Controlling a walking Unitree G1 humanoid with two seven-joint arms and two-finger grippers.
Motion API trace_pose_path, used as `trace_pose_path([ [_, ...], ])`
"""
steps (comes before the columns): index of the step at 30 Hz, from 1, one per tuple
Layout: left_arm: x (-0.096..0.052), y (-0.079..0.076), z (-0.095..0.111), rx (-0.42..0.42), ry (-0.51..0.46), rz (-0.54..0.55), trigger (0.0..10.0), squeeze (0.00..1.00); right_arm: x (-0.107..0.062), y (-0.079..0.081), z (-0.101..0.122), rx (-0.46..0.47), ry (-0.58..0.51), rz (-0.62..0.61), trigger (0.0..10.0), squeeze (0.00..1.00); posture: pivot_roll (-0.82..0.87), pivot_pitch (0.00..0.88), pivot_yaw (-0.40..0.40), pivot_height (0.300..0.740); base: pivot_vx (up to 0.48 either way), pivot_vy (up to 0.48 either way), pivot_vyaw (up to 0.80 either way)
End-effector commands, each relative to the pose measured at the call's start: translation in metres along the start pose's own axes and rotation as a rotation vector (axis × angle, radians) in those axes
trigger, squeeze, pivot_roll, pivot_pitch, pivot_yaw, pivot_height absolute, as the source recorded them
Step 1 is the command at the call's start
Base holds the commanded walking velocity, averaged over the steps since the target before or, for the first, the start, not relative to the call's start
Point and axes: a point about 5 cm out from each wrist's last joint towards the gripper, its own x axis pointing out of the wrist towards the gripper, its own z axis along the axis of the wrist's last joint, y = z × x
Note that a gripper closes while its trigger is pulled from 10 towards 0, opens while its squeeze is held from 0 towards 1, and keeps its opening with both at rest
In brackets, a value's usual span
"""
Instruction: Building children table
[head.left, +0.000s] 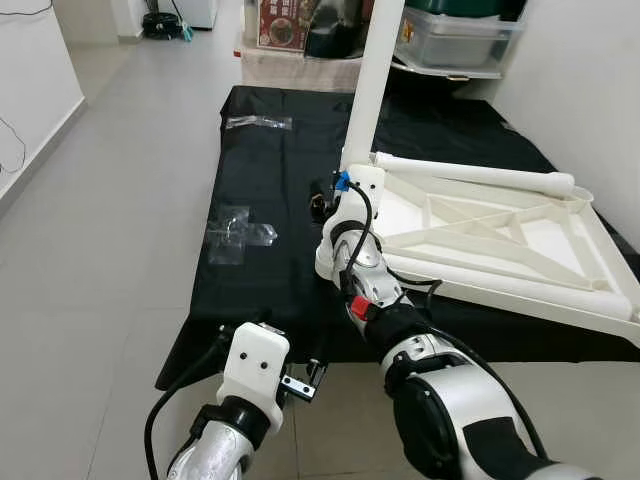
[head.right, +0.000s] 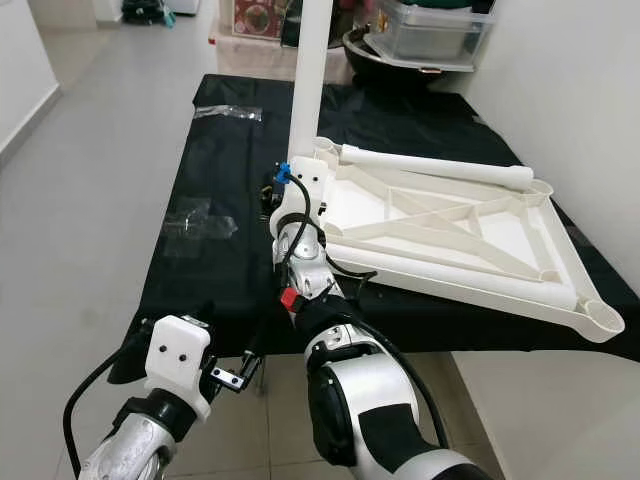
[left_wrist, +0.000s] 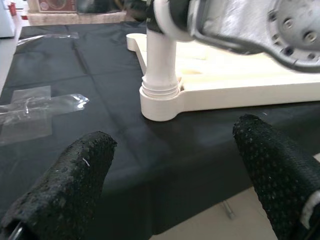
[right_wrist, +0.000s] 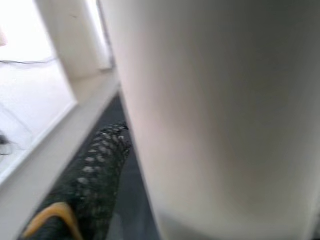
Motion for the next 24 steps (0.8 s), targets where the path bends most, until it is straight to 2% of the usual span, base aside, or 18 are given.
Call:
trace_pose_path([
  [1,0.000,-0.001,-0.003,-0.006,0.015,0.000,10.0,0.00,0.001,-0.002,0.004,0.027,-0.012,0.073,10.0,0.00,0.11,0.093,-0.101,0.740,0.000,0.000,0.00],
  [2,0.000,-0.001,-0.003,-0.007,0.014,0.001,10.0,0.00,0.002,-0.002,0.006,0.045,-0.008,0.123,10.0,0.00,0.11,0.093,-0.101,0.740,0.000,0.000,0.00],
  [4,0.000,-0.001,-0.002,-0.009,0.014,0.001,10.0,0.00,0.002,-0.001,0.011,0.089,0.019,0.336,10.0,0.00,0.10,0.097,-0.101,0.740,0.000,0.000,0.00],
  [5,0.000,-0.001,-0.002,-0.009,0.014,0.001,10.0,0.00,0.002,-0.001,0.011,0.089,0.019,0.336,10.0,0.00,0.10,0.097,-0.101,0.740,0.000,0.000,0.00],
  [7,0.000,0.000,-0.002,-0.009,0.014,0.001,10.0,0.00,-0.003,-0.002,0.016,0.122,0.084,0.665,10.0,0.00,0.10,0.100,-0.101,0.740,0.000,0.000,0.00],
  [8,0.000,0.000,-0.002,-0.008,0.014,0.001,10.0,0.00,-0.006,-0.004,0.017,0.126,0.106,0.772,10.0,0.00,0.10,0.100,-0.101,0.740,0.000,0.000,0.00],
  [9,0.000,0.000,-0.002,-0.008,0.014,0.001,10.0,0.00,-0.006,-0.004,0.017,0.126,0.106,0.772,10.0,0.00,0.10,0.100,-0.101,0.740,0.000,0.000,0.00],
  [11,0.000,0.000,-0.002,-0.008,0.015,0.000,10.0,0.00,-0.009,-0.005,0.019,0.131,0.116,0.853,10.0,0.00,0.10,0.100,-0.101,0.740,0.000,0.000,0.00],
  [12,0.001,0.000,-0.002,-0.006,0.015,0.000,10.0,0.00,-0.016,-0.004,0.021,0.107,0.144,1.049,10.0,0.00,0.11,0.102,-0.101,0.740,0.000,0.000,0.00],
  [13,0.001,0.000,-0.002,-0.006,0.015,0.000,10.0,0.00,-0.016,-0.004,0.021,0.107,0.144,1.049,10.0,0.00,0.11,0.102,-0.101,0.740,0.000,0.000,0.00],
  [16,0.001,0.000,-0.002,-0.004,0.016,0.000,10.0,0.00,-0.023,0.008,0.020,0.089,0.193,1.250,10.0,0.00,0.12,0.105,-0.103,0.740,0.000,0.000,0.00],
  [17,0.001,0.000,-0.002,-0.004,0.016,0.000,10.0,0.00,-0.023,0.008,0.020,0.089,0.193,1.250,10.0,0.00,0.12,0.105,-0.103,0.740,0.000,0.000,0.00],
  [19,0.000,0.000,-0.002,-0.003,0.017,0.001,10.0,0.00,-0.025,0.019,0.020,0.059,0.208,1.322,10.0,0.00,0.12,0.111,-0.102,0.740,0.000,0.000,0.00],
  [20,0.000,0.000,-0.002,-0.002,0.017,0.001,10.0,0.00,-0.025,0.025,0.019,0.038,0.204,1.331,7.6,0.00,0.12,0.111,-0.102,0.740,0.000,0.000,0.00],
  [21,0.000,0.000,-0.002,-0.002,0.017,0.001,10.0,0.00,-0.025,0.025,0.019,0.038,0.204,1.331,7.6,0.00,0.12,0.111,-0.102,0.740,0.000,0.000,0.00],
  [22,0.000,0.000,-0.002,-0.002,0.018,0.001,10.0,0.00,-0.023,0.029,0.019,0.007,0.195,1.294,2.9,0.00,0.12,0.111,-0.102,0.740,0.000,0.000,0.00],
  [23,0.000,0.000,-0.002,-0.002,0.018,0.001,10.0,0.00,-0.023,0.029,0.019,0.007,0.195,1.294,2.9,0.00,0.12,0.111,-0.102,0.740,0.000,0.000,0.00],
  [24,0.000,0.000,-0.002,-0.002,0.018,0.002,10.0,0.00,-0.021,0.033,0.020,0.005,0.176,1.270,0.0,0.00,0.12,0.112,-0.104,0.740,0.000,0.000,0.00],
])
